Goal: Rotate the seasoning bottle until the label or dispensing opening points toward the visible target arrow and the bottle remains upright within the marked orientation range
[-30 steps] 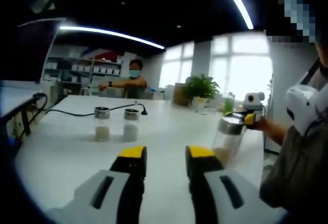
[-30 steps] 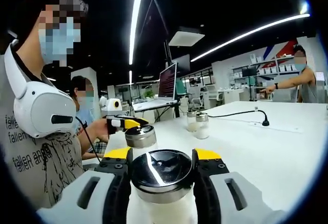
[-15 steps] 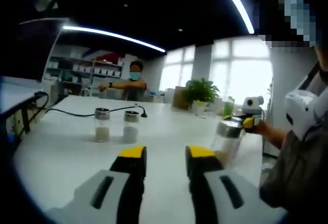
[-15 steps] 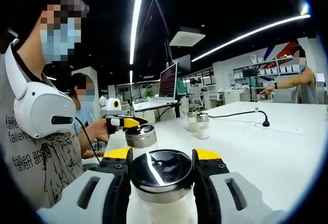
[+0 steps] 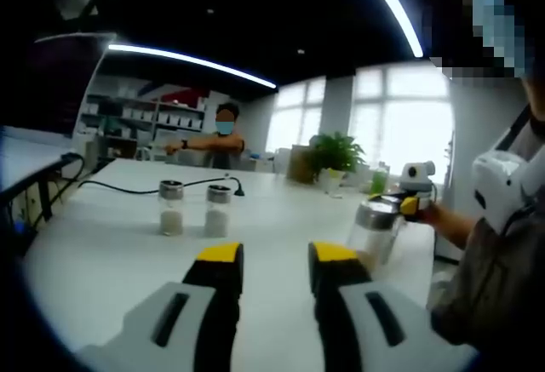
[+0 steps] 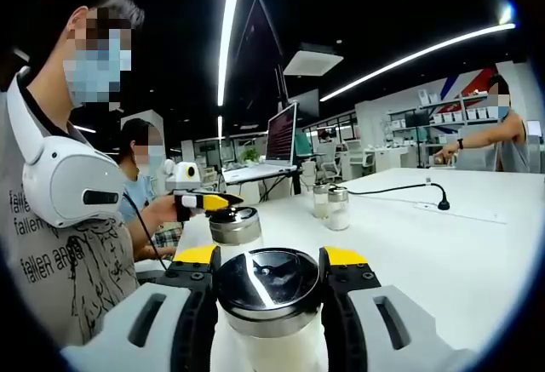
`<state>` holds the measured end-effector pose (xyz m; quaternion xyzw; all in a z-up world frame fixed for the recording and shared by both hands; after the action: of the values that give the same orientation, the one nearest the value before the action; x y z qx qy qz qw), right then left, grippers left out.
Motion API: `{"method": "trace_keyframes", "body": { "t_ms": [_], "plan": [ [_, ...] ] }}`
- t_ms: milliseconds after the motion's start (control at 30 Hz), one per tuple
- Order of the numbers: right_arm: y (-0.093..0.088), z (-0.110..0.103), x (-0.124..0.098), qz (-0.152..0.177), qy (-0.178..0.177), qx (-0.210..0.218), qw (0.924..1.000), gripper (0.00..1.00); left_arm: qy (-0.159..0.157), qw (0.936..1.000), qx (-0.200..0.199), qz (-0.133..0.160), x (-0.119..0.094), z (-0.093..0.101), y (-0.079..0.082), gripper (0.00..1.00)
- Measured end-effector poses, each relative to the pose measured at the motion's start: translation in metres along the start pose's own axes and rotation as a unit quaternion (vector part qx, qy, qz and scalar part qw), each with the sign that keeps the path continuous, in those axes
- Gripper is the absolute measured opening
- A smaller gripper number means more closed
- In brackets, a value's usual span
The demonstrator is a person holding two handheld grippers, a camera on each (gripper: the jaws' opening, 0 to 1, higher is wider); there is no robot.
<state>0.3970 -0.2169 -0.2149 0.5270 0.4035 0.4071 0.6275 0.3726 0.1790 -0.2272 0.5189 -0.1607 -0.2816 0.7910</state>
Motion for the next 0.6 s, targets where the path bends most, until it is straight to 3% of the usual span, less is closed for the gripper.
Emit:
{"method": "trace_keyframes", "body": {
  "t_ms": [167, 600],
  "plan": [
    [-0.002, 0.001, -0.004, 0.000, -0.001, 0.000, 1.0000, 0.46, -0.002, 1.0000, -0.002, 0.004, -0.001, 0.002, 0.000, 0.32],
    [-0.010, 0.013, -0.037, 0.000, 0.000, 0.003, 1.0000, 0.46, -0.005, 0.9999, 0.010, 0.011, 0.016, 0.041, -0.013, 0.32]
  ]
}}
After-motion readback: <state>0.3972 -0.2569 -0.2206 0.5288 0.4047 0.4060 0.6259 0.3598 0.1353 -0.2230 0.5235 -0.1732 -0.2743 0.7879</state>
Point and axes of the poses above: the point that each gripper's makers call its tool centre point, and the gripper's own axes: x roughly forward along the fingers, z roughly to its right, y roughly out of its top, the point moved 10 cm from there along -x, roughly backward along the fingers, and after that the axes turned 14 degrees about -x, right-handed, at the moved point
